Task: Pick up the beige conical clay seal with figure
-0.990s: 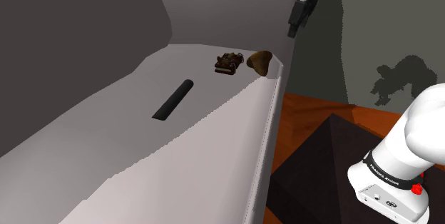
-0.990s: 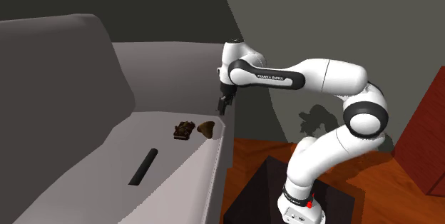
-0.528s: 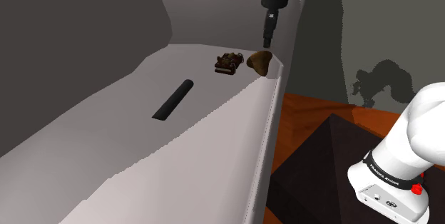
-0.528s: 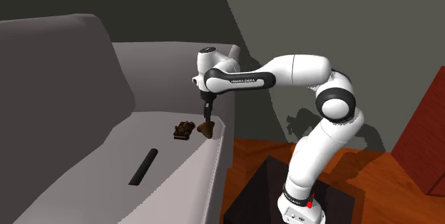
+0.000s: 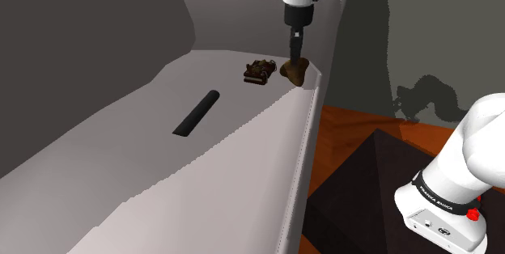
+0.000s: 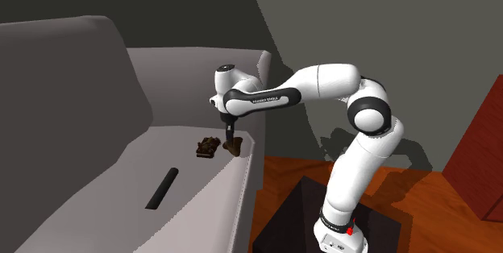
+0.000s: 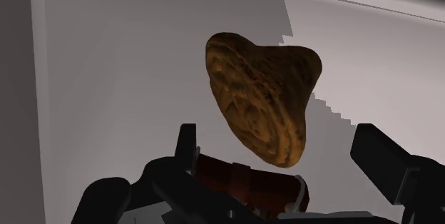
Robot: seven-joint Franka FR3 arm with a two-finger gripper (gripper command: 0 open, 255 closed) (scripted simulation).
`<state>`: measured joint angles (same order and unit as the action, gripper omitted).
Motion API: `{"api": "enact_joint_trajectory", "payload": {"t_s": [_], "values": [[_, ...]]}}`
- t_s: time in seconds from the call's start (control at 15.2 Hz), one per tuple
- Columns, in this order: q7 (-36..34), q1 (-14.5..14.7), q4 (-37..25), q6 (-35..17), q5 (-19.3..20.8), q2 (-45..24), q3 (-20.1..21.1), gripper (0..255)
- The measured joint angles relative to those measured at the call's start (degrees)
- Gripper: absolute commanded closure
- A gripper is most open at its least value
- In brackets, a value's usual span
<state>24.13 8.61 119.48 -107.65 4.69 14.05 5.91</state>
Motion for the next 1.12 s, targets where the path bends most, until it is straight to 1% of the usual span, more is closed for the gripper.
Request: {"api": "enact_joint_trajectory", "payload": {"t_s": [0.13,0.2,0.86,1.12], "values": [[-0.2,0.0,1.1,-1.4,0.1,-0.3,0.0,0],[-0.2,0.0,1.5,-1.7,0.1,-0.2,0.1,255],[-0.3,0.1,1.7,-1.9,0.0,-0.1,0.1,255],[-0.1,0.1,-0.6,0.5,0.0,-0.2,0.1,255]]}}
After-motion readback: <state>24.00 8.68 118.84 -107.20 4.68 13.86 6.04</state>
